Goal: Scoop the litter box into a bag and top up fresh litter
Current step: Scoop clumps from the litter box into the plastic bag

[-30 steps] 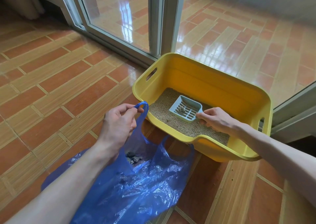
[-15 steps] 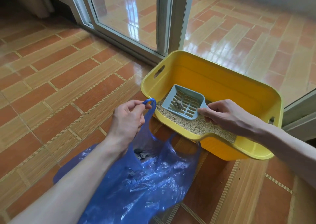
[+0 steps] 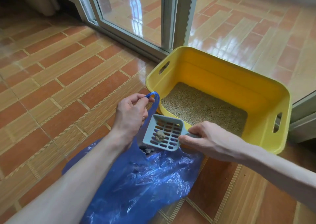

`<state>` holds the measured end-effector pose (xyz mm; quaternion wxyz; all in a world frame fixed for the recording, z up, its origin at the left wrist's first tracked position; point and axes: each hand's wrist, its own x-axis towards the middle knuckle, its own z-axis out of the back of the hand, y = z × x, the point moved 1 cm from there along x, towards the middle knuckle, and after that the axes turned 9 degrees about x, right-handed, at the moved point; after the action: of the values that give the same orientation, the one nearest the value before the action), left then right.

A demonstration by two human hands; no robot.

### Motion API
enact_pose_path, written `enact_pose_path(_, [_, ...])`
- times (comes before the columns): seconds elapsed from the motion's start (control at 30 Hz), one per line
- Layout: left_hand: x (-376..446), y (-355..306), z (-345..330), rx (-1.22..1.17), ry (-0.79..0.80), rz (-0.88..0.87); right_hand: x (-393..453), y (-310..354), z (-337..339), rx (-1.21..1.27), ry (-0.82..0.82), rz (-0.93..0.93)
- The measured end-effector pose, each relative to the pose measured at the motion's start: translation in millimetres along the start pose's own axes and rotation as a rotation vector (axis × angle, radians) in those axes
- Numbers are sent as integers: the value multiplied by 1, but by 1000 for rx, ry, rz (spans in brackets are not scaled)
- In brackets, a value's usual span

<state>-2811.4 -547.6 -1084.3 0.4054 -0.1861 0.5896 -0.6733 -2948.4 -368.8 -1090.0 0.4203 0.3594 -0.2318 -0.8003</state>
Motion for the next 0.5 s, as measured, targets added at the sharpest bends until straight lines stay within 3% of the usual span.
enact_pose_path(0.3, [-1,-1,-1,12,17,5,29,-14,-68,82,16,-62])
enact_pose_path(0.5, [-2,-1,-5,12,12,-3,44,-17,-97,-45,-87,-57])
